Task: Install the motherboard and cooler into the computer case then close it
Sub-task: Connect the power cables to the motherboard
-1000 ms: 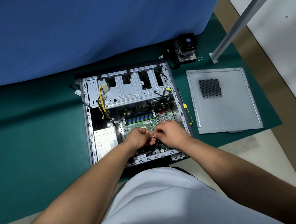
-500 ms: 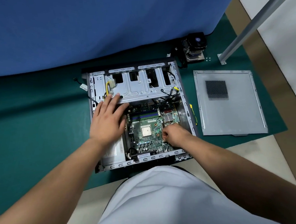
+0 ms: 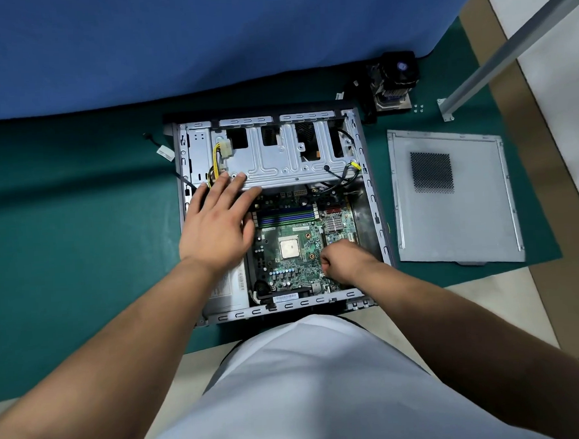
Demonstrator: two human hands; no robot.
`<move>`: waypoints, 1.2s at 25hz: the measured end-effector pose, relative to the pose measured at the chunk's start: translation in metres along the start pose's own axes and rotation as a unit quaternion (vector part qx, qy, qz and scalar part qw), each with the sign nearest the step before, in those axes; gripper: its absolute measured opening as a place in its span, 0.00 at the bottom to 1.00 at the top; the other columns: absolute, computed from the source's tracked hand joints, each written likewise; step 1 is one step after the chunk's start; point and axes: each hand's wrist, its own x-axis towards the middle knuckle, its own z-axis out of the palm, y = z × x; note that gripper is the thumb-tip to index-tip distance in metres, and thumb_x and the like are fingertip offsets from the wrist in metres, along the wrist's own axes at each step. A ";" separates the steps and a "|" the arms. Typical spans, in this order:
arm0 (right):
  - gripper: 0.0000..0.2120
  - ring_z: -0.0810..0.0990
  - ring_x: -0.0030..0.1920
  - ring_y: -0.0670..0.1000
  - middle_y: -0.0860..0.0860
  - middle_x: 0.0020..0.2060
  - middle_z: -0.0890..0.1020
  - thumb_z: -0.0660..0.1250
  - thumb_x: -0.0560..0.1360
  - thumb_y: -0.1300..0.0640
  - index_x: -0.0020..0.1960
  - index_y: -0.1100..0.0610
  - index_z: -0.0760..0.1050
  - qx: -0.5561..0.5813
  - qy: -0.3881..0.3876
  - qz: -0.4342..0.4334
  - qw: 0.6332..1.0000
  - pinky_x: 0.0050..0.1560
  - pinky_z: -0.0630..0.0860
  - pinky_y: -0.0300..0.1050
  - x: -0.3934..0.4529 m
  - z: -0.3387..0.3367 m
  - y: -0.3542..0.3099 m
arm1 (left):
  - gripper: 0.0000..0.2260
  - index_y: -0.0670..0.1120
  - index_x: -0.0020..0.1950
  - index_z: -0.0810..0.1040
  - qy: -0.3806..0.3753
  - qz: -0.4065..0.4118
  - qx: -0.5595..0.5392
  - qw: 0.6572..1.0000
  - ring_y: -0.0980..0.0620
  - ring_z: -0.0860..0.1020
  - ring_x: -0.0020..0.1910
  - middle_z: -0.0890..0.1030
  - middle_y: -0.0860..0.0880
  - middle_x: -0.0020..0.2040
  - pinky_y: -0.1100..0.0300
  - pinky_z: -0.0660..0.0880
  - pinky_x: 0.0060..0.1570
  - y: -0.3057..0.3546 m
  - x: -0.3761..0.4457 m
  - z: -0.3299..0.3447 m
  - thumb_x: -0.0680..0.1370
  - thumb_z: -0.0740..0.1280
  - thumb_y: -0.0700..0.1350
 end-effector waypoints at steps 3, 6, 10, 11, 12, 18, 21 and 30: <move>0.08 0.81 0.44 0.52 0.51 0.42 0.81 0.64 0.81 0.58 0.44 0.55 0.78 -0.030 0.005 -0.013 0.999 0.51 0.82 0.51 0.000 -0.001 -0.002 | 0.25 0.60 0.77 0.65 0.001 -0.002 0.000 1.000 0.49 0.58 0.81 0.65 0.53 0.80 0.45 0.53 0.79 -0.001 0.001 0.001 0.79 0.57 0.55; 0.08 0.81 0.44 0.53 0.53 0.43 0.81 0.62 0.80 0.60 0.45 0.55 0.78 -0.042 0.001 -0.022 0.999 0.51 0.82 0.50 -0.001 -0.003 -0.003 | 0.25 0.60 0.77 0.66 0.006 -0.002 0.000 1.000 0.49 0.58 0.81 0.66 0.53 0.80 0.45 0.53 0.79 -0.002 0.000 0.001 0.79 0.56 0.55; 0.08 0.81 0.45 0.54 0.53 0.44 0.81 0.62 0.80 0.61 0.45 0.55 0.77 -0.035 0.003 -0.026 0.999 0.51 0.82 0.51 -0.002 -0.003 -0.002 | 0.25 0.60 0.77 0.65 0.009 0.002 0.005 1.000 0.50 0.58 0.81 0.66 0.53 0.80 0.45 0.53 0.79 -0.001 0.000 0.003 0.79 0.56 0.55; 0.08 0.81 0.45 0.53 0.52 0.44 0.81 0.62 0.80 0.61 0.44 0.55 0.77 -0.032 0.005 -0.027 0.999 0.51 0.82 0.50 -0.002 -0.003 -0.002 | 0.25 0.60 0.77 0.65 0.009 0.002 0.005 1.000 0.50 0.58 0.81 0.65 0.53 0.80 0.45 0.53 0.79 -0.002 0.000 0.003 0.79 0.56 0.55; 0.08 0.81 0.45 0.53 0.52 0.44 0.81 0.62 0.80 0.61 0.44 0.55 0.77 -0.030 0.008 -0.027 0.999 0.50 0.81 0.50 -0.002 -0.003 -0.002 | 0.25 0.60 0.77 0.65 0.009 0.002 0.006 1.000 0.50 0.58 0.81 0.65 0.53 0.80 0.45 0.53 0.79 -0.002 0.000 0.003 0.78 0.56 0.55; 0.09 0.81 0.44 0.52 0.52 0.43 0.80 0.61 0.80 0.61 0.44 0.54 0.76 -0.034 0.010 -0.028 0.999 0.50 0.81 0.52 -0.001 -0.001 -0.001 | 0.26 0.60 0.77 0.64 0.001 0.000 0.006 1.000 0.50 0.58 0.81 0.65 0.53 0.80 0.44 0.53 0.79 -0.001 0.000 0.000 0.78 0.56 0.55; 0.08 0.80 0.43 0.52 0.52 0.42 0.80 0.61 0.79 0.62 0.43 0.54 0.75 -0.058 0.005 -0.035 0.998 0.49 0.81 0.51 -0.001 -0.001 -0.003 | 0.26 0.60 0.77 0.64 -0.002 0.000 0.009 1.000 0.50 0.58 0.81 0.65 0.53 0.80 0.44 0.53 0.79 -0.001 0.000 -0.001 0.78 0.56 0.55; 0.09 0.80 0.42 0.52 0.52 0.42 0.80 0.62 0.79 0.63 0.43 0.53 0.75 -0.080 0.000 -0.044 0.996 0.47 0.81 0.49 0.001 0.000 -0.005 | 0.27 0.59 0.77 0.64 -0.008 0.000 0.008 1.000 0.49 0.58 0.81 0.65 0.52 0.80 0.44 0.53 0.79 0.000 0.000 -0.003 0.77 0.56 0.54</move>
